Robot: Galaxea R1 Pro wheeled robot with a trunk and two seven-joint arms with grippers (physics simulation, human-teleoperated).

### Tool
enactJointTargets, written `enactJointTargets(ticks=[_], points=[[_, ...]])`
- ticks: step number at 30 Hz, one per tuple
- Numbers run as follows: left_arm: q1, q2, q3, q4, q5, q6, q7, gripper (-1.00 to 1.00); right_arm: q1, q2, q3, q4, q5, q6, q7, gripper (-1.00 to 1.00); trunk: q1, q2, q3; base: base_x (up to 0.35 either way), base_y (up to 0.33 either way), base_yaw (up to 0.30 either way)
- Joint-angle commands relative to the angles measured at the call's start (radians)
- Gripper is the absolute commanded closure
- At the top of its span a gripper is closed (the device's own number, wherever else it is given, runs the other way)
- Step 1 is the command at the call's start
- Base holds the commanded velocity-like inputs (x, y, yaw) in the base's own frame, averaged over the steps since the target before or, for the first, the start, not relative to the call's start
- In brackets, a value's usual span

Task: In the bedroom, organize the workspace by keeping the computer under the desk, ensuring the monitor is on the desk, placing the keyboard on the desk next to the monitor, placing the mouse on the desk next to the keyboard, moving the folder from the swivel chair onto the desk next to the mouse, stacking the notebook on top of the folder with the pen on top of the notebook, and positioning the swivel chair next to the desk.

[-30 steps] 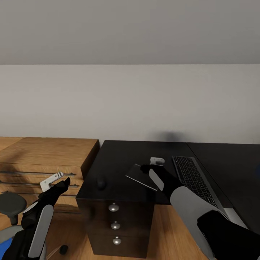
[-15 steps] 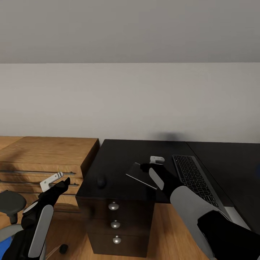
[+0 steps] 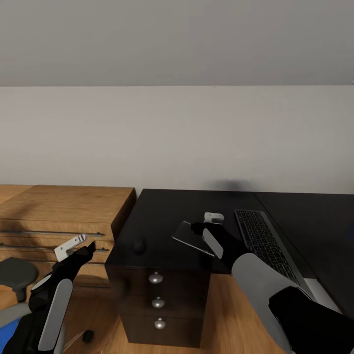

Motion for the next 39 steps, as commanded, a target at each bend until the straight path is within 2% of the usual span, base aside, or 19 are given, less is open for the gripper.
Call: enactJointTargets(ticks=[1, 29, 39], points=[[-0.001, 0.000, 0.000, -0.001, 0.011, 0.003, 0.007, -1.00, 0.000, -0.001, 0.009, 0.049, -0.022, 0.002, -0.010, -1.00, 0.000, 0.000, -0.001, -0.222, 0.074, 0.000], [-0.001, 0.000, -0.001, -0.001, 0.011, 0.003, 0.007, -1.00, 0.000, -0.001, 0.010, 0.051, -0.022, 0.001, -0.010, -1.00, 0.000, 0.000, -0.001, -0.058, 0.022, 0.000], [-0.001, 0.000, -0.001, -0.001, 0.011, 0.003, 0.007, -1.00, 0.000, -0.001, 0.009, 0.051, -0.022, -0.001, -0.010, -1.00, 0.000, 0.000, -0.001, -0.138, 0.000, 0.000]])
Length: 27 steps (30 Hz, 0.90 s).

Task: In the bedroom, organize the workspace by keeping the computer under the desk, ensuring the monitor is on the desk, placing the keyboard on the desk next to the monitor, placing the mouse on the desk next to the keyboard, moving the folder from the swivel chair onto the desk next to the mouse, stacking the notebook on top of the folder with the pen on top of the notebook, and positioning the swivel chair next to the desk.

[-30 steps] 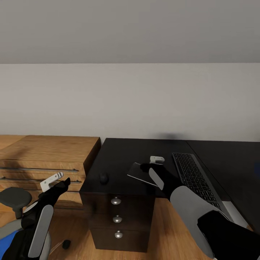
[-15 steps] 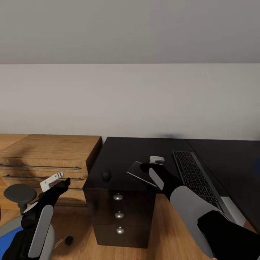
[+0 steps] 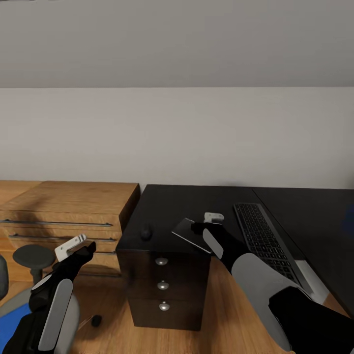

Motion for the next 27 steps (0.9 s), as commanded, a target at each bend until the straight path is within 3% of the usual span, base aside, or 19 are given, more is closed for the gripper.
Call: enactJointTargets(ticks=[1, 27], points=[[-0.001, 0.000, 0.000, -0.001, 0.011, 0.003, 0.007, -1.00, 0.000, -0.001, 0.007, 0.049, -0.021, 0.002, -0.009, -1.00, 0.000, 0.000, -0.001, -0.062, 0.000, 0.000], [-0.001, 0.000, 0.000, -0.002, 0.011, 0.003, 0.007, -1.00, 0.000, 0.000, 0.008, 0.049, -0.021, -0.004, -0.009, -1.00, 0.000, 0.000, -0.001, -0.051, 0.000, 0.000]])
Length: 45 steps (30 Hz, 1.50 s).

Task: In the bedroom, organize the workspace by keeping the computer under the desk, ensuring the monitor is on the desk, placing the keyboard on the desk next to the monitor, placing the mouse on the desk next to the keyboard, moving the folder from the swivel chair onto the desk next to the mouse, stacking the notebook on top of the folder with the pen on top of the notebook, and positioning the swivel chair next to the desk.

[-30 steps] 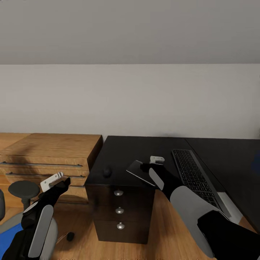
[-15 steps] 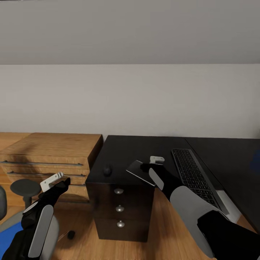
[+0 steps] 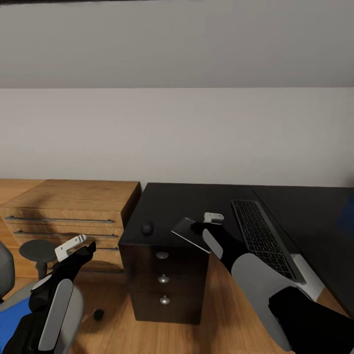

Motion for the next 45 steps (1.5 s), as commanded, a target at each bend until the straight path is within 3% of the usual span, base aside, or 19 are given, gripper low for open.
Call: enactJointTargets(ticks=[1, 40, 45], points=[[-0.001, 0.000, 0.000, -0.001, 0.011, 0.003, 0.008, -1.00, 0.000, -0.001, 0.008, 0.046, -0.021, 0.003, -0.009, -1.00, 0.000, 0.000, -0.001, -0.083, 0.000, 0.000], [-0.001, -0.002, -0.001, -0.001, 0.012, 0.004, 0.008, -1.00, 0.000, -0.001, 0.009, 0.046, -0.019, 0.003, -0.009, -1.00, 0.000, 0.000, -0.001, -0.051, 0.000, 0.000], [-0.001, -0.002, -0.001, -0.001, 0.012, 0.004, 0.008, -1.00, 0.000, -0.001, 0.010, 0.046, -0.019, 0.003, -0.009, -1.00, -0.019, 0.035, 0.014, -0.001, 0.000, 0.000]])
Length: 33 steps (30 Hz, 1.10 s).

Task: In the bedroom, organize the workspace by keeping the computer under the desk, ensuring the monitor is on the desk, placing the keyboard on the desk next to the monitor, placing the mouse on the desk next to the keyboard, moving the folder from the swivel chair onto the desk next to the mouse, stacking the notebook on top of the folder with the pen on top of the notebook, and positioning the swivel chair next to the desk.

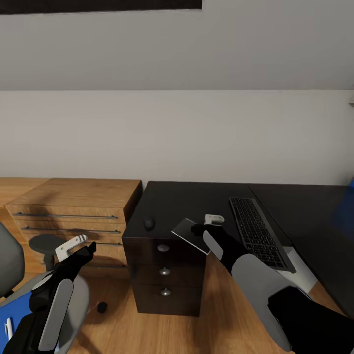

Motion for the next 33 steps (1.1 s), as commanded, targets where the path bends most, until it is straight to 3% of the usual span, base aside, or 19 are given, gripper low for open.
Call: enactJointTargets(ticks=[1, 33], points=[[-0.001, 0.000, 0.000, -0.002, 0.011, 0.003, 0.007, -1.00, 0.000, -0.001, 0.009, 0.023, -0.015, 0.004, -0.010, -1.00, -0.004, 0.007, 0.002, 0.000, 0.000, 0.000], [-0.001, 0.000, -0.018, 0.011, 0.010, 0.003, 0.007, -1.00, 0.000, -0.004, 0.009, 0.017, -0.008, -0.006, -0.011, -1.00, -0.127, 0.231, 0.102, 0.000, 0.000, 0.000]])
